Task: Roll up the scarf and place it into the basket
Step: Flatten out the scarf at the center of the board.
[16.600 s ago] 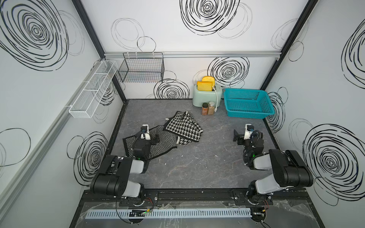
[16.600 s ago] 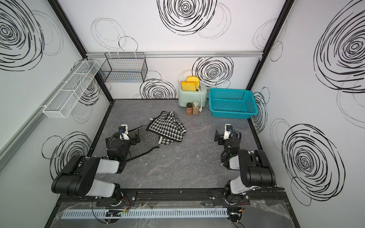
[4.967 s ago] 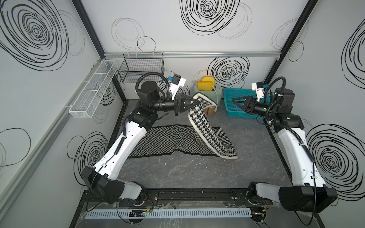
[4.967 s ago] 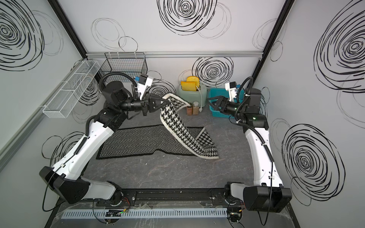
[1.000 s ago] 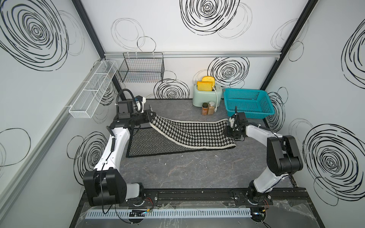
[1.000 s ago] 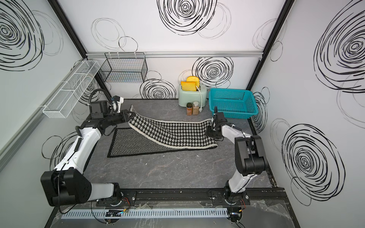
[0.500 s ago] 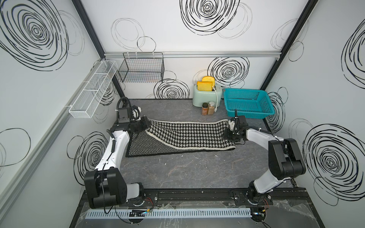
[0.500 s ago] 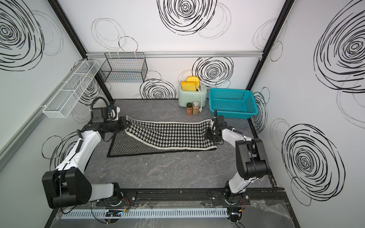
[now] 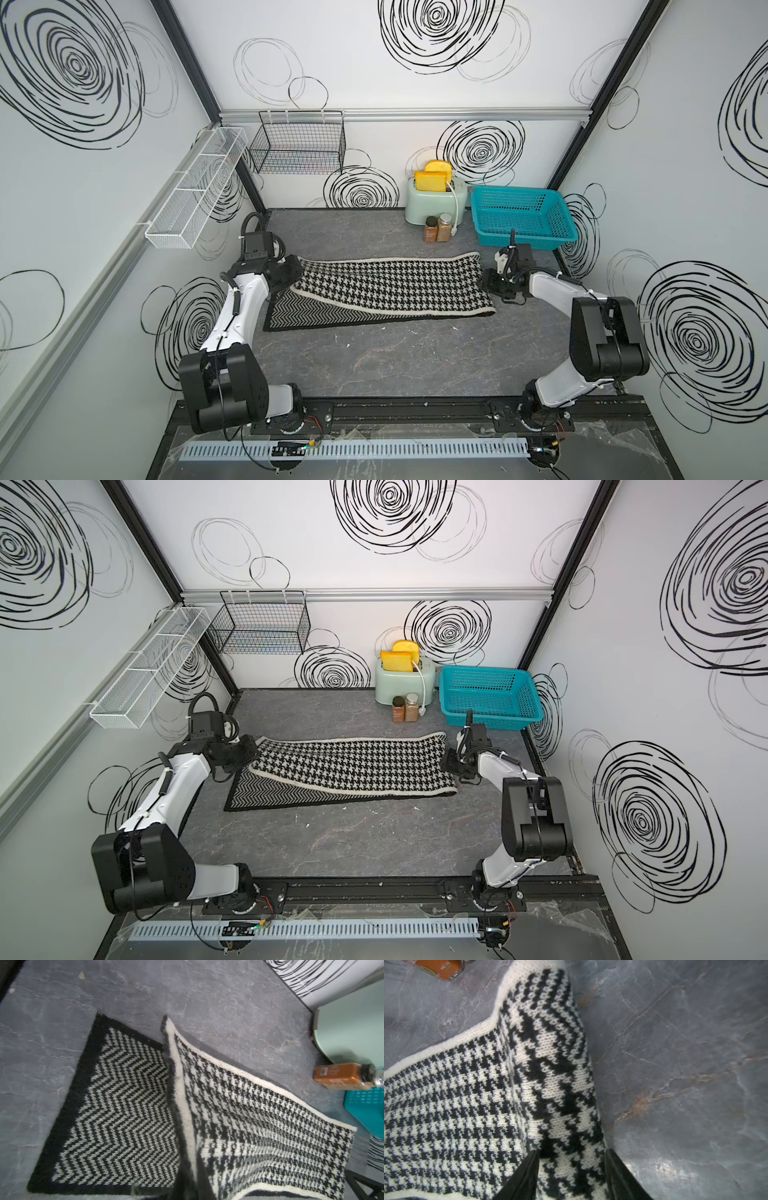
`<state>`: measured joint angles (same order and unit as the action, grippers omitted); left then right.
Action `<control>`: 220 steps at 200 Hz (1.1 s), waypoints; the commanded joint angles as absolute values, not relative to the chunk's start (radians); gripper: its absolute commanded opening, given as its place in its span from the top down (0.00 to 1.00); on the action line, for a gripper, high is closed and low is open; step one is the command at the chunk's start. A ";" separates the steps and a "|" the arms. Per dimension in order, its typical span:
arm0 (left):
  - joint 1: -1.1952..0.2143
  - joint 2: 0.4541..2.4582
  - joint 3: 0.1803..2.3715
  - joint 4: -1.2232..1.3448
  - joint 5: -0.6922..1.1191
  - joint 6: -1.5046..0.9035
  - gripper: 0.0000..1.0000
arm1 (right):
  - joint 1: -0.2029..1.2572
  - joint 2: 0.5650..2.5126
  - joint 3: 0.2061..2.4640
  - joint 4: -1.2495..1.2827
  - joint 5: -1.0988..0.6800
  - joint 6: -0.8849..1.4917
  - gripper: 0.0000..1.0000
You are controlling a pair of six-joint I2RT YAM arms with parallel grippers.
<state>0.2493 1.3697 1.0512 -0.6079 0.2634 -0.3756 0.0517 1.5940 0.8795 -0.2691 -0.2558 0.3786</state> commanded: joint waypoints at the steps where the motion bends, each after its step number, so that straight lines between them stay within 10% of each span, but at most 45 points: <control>1: 0.282 1.378 1.037 -0.624 0.207 -0.356 1.00 | 0.045 1.565 0.861 -0.264 -0.262 0.394 0.45; 220: 0.156 1.349 1.393 -0.749 0.029 -0.343 1.00 | 0.048 1.811 0.963 -0.107 -0.463 0.425 0.42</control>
